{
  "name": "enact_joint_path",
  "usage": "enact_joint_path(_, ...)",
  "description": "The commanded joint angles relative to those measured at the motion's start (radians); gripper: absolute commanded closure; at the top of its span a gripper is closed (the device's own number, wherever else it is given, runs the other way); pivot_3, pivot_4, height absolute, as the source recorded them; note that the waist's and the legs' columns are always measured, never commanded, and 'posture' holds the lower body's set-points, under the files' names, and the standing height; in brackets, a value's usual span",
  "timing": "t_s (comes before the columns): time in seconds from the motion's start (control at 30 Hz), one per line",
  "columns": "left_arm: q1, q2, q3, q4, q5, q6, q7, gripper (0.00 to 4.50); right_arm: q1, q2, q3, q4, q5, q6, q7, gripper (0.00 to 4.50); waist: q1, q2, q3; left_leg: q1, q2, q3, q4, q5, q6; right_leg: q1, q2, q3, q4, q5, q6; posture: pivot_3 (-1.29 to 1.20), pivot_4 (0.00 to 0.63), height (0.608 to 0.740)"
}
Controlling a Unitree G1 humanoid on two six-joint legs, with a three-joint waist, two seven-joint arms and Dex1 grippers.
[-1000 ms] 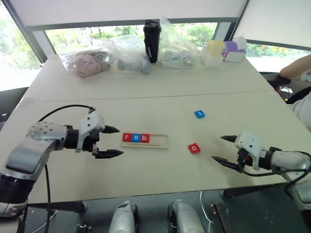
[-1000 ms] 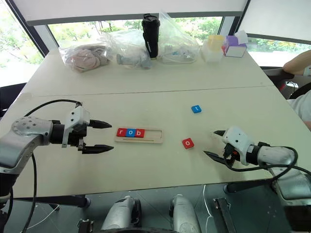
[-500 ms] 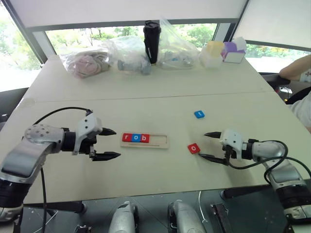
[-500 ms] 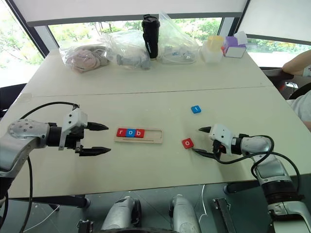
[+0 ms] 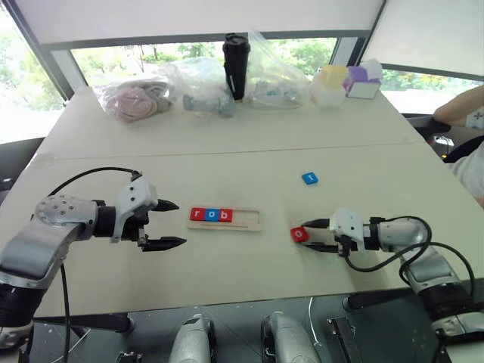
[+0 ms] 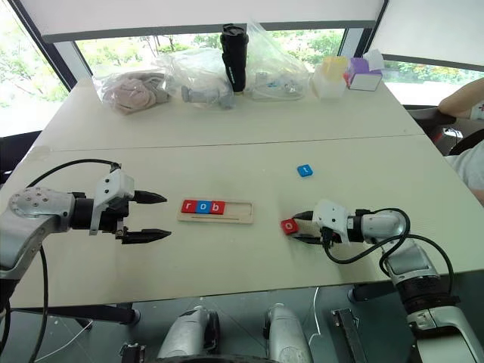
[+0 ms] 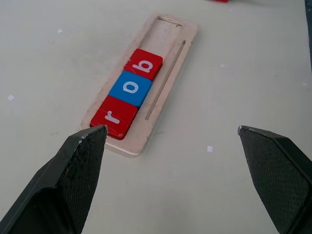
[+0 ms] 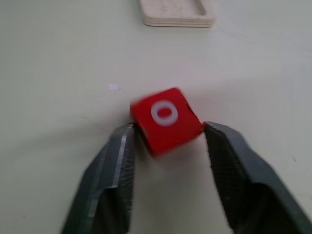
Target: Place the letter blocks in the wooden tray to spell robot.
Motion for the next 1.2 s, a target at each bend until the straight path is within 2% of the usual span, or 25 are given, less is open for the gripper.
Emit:
enact_joint_path(0.03, -0.004, 0.006, 0.022, -0.023, -0.009, 0.0, 0.004, 0.0, -0.014, -0.017, 0.044, 0.06, -0.051, -0.028, 0.035, 3.26, 0.001, 0.0, 0.0, 0.0, 0.0, 0.0, 0.0, 0.0, 0.0, 0.0, 0.0, 0.0, 0.0, 0.0, 0.0, 0.0, 0.15, 0.74)
enact_joint_path(0.37, 0.014, 0.001, 0.025, -0.031, -0.01, -0.005, 0.02, 0.0, 0.014, -0.029, 0.027, -0.014, 0.001, 0.091, 0.051, 3.26, 0.006, 0.0, 0.0, 0.001, 0.0, -0.001, 0.0, 0.0, 0.0, 0.001, -0.001, 0.0, 0.0, 0.0, -0.001, 0.0, 0.15, 0.74)
enact_joint_path(0.7, 0.0, -0.001, 0.038, -0.034, -0.037, 0.011, 0.015, 0.0, -0.008, -0.018, -0.069, -0.237, 0.097, 0.277, -0.05, 3.26, 0.003, 0.001, 0.0, -0.001, 0.0, -0.001, -0.001, 0.0, 0.0, -0.002, -0.001, 0.001, 0.0, 0.0, -0.001, 0.0, 0.15, 0.74)
enact_joint_path(0.87, -0.018, 0.004, 0.029, -0.04, -0.043, 0.01, 0.009, 0.0, -0.03, -0.006, -0.067, -0.331, 0.119, 0.357, -0.086, 3.26, 0.004, 0.0, 0.0, -0.001, 0.0, -0.001, -0.001, 0.0, 0.0, -0.002, -0.001, 0.001, 0.0, 0.0, -0.001, 0.0, 0.15, 0.74)
enact_joint_path(1.0, -0.03, 0.003, 0.019, -0.058, -0.047, 0.015, 0.011, 0.0, -0.134, 0.096, -0.006, -0.375, 0.127, 0.467, -0.149, 3.26, -0.001, 0.0, 0.0, -0.001, 0.0, 0.0, -0.001, 0.0, 0.0, -0.003, -0.001, 0.001, 0.0, 0.0, -0.001, 0.0, 0.15, 0.74)
enact_joint_path(1.2, -0.025, 0.003, 0.024, -0.089, -0.055, 0.031, 0.027, 0.0, -0.206, 0.201, 0.104, -0.281, 0.018, 0.431, -0.216, 3.26, 0.005, 0.0, 0.0, -0.002, 0.0, 0.0, -0.001, 0.0, 0.0, -0.004, 0.0, 0.001, 0.0, 0.0, -0.001, 0.0, 0.15, 0.74)
